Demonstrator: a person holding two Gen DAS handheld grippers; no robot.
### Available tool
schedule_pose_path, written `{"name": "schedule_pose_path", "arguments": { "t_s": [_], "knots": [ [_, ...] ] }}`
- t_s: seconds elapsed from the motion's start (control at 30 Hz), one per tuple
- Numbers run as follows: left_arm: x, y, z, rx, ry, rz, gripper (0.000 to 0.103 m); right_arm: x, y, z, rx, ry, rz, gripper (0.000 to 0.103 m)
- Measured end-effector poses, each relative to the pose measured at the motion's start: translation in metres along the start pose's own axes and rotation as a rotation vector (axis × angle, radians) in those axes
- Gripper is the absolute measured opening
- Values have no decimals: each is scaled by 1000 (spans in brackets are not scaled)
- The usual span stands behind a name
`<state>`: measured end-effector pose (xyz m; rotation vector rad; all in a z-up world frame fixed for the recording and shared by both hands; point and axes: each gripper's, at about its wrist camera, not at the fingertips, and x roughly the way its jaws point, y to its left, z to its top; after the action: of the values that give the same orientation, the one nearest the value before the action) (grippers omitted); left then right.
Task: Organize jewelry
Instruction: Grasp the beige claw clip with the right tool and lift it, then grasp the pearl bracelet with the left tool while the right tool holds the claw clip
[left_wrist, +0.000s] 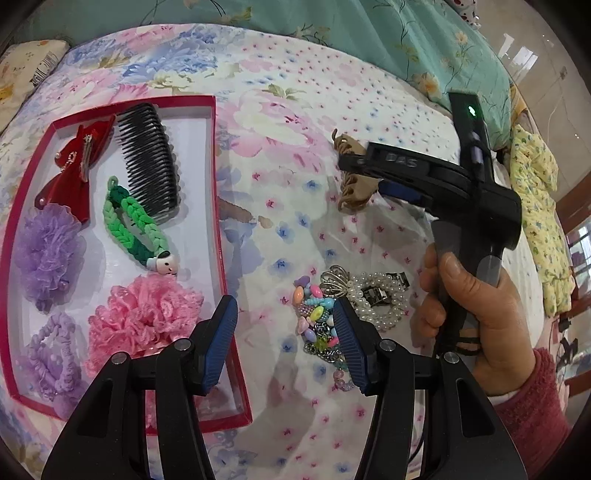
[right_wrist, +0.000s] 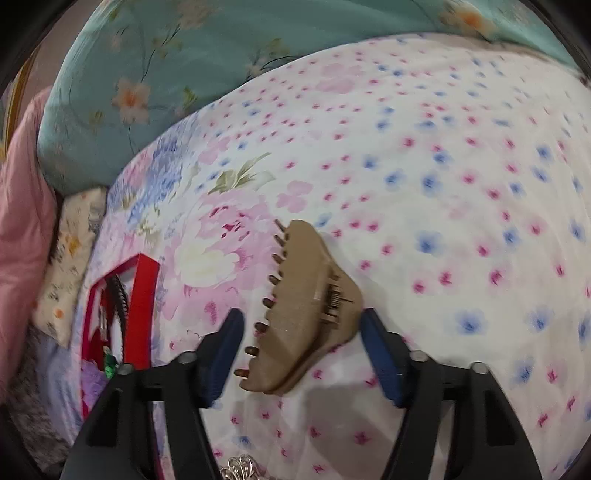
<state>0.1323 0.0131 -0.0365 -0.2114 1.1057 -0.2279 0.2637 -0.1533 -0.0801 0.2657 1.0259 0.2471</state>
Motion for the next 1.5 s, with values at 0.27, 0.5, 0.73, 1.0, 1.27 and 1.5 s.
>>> {"name": "schedule_pose_path", "arguments": {
  "t_s": [0.27,0.5,0.73,1.0,1.27,1.5],
  "knots": [
    [7,-12,2,44,20,-3,53,-2,9,-2,-107,8,-102,36],
    [21,-45,0,163,60,-37,58,-40,-8,-3,-40,-21,-27,36],
    [43,-87,-9,309,89,-43,60,-96,-44,-24,75,-69,56,35],
    [62,-103,-14,347,48,50,37,-134,-84,-61,147,-90,45,35],
    [39,-89,-7,296,0,10,0,-150,-102,-85,185,-87,75,35],
    [11,-76,-7,261,-53,-28,0,-162,-99,-103,148,-37,75,38]
  ]
}}
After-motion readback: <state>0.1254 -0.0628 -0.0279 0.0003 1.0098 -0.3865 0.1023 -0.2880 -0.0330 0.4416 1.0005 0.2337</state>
